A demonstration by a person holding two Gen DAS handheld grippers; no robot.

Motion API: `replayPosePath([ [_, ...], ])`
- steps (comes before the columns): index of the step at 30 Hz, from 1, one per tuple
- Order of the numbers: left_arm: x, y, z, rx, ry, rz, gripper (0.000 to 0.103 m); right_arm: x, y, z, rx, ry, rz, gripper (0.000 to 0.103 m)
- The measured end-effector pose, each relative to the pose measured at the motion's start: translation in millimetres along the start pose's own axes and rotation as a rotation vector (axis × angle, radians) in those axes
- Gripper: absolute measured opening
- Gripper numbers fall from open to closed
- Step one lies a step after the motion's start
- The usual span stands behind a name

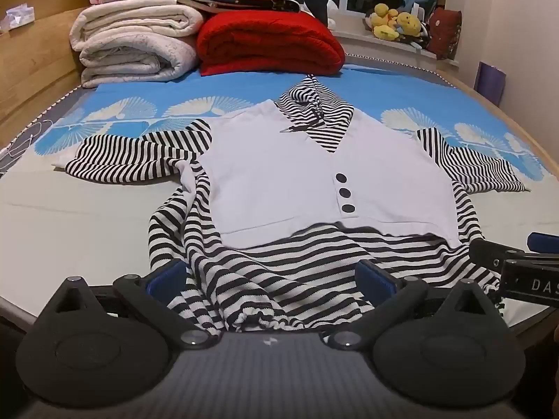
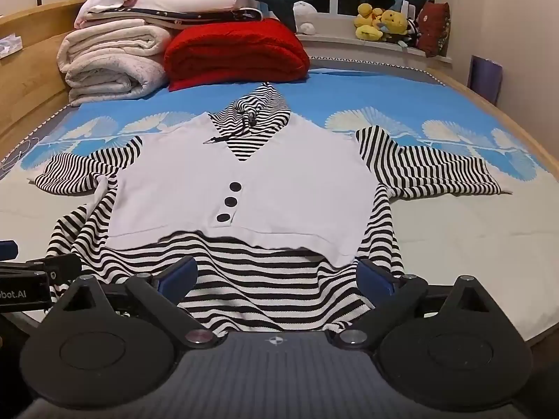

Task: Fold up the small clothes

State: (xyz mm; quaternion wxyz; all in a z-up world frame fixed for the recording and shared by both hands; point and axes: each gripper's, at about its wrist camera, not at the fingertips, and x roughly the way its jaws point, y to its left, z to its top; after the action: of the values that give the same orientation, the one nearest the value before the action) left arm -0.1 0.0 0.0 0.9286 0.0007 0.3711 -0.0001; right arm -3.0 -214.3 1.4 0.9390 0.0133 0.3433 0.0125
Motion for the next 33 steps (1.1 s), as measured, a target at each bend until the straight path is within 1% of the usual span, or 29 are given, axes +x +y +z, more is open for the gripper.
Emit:
replayPosePath([
  [10,3,1,0,0.002,-0.006,-0.005,0.103,0,2,1,0.004,0.004,-0.001,0.097],
  [13,3,0,-1,0.002,-0.011,-0.004,0.103,-1,-3,1,0.007,0.005,-0.001,0.097],
  [14,3,0,-1,0.003,-0.011,-0.003,0.103,2,2,-1,0.005,0.005,-0.001,0.097],
  [22,2,-2,0,0.003,-0.009,-0.001,0.103,-1,1,0,0.006,-0.002,0.003,0.097],
  [26,2,-2,1,0.003,-0.008,-0.001,0.103,1,1,0,0.005,-0.004,-0.007,0.097],
  [28,1,-2,3,0.000,-0.007,-0.006,0.103,-1,-3,3,0.013,-0.005,-0.023,0.097],
  [30,0,4,8,-0.023,-0.004,-0.016,0.103,-2,-12,7,0.041,-0.010,-0.056,0.097],
  [32,2,22,21,-0.044,0.013,-0.065,0.103,-3,-31,15,0.099,-0.012,-0.059,0.097],
  [33,3,31,28,-0.038,0.011,-0.075,0.103,-4,-40,20,0.103,-0.017,-0.066,0.096],
])
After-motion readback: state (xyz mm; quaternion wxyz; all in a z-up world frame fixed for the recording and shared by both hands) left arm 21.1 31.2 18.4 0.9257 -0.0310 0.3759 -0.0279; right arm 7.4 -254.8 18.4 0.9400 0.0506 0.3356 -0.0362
